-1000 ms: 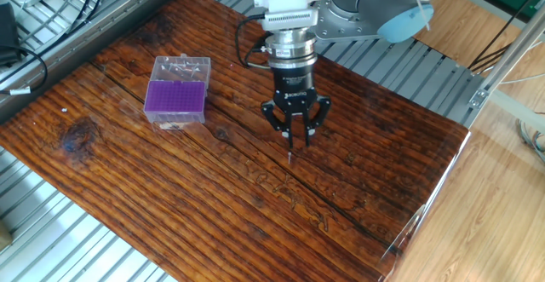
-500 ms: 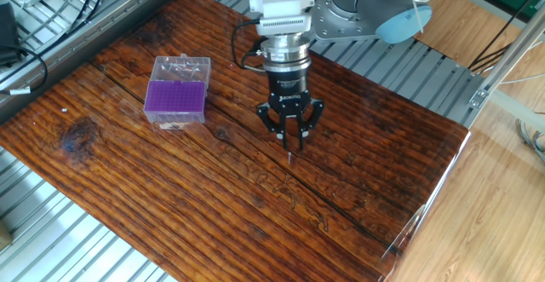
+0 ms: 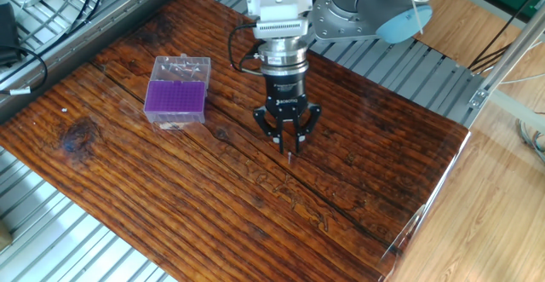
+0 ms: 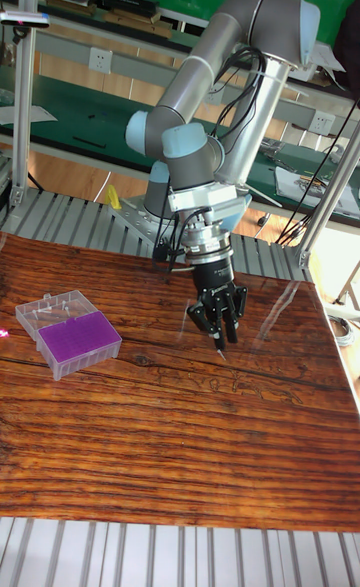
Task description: Insert a small pipette tip into the holder for small pipette tips
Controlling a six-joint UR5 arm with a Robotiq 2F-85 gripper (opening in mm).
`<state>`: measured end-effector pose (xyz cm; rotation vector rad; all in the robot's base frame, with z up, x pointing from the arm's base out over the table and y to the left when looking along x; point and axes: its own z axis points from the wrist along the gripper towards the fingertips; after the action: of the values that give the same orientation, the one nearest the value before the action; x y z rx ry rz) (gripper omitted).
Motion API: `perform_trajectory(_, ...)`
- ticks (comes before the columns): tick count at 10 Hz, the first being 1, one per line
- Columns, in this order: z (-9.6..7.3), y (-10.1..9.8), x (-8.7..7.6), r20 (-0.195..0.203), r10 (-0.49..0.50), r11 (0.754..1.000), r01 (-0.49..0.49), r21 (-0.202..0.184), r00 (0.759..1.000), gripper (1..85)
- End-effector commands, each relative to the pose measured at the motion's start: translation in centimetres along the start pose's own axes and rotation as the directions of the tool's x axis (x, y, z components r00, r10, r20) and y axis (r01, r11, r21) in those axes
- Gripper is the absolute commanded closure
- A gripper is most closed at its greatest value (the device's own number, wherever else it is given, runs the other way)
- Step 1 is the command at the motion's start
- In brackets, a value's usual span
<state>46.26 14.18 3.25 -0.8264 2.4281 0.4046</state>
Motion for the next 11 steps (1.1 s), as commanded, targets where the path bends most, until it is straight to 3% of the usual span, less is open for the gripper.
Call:
perform_trajectory(1, 0.2, -0.8, -0.4, 0.014, 0.005, 1.0, -0.005, 0.014, 1.0, 53.3)
perform_trajectory(2, 0.7, -0.6, -0.1, 0.013, 0.008, 1.0, -0.008, -0.001, 1.0, 53.3)
perform_trajectory(5, 0.9, -0.9, 1.0, -0.024, 0.012, 1.0, -0.012, 0.007, 1.0, 53.3)
perform_trajectory(7, 1.1, -0.1, 1.8, -0.049, 0.034, 0.999, -0.035, -0.021, 0.998, 53.3)
perform_trajectory(11, 1.2, -0.4, 1.9, -0.051, 0.038, 0.999, -0.038, -0.009, 0.998, 54.0)
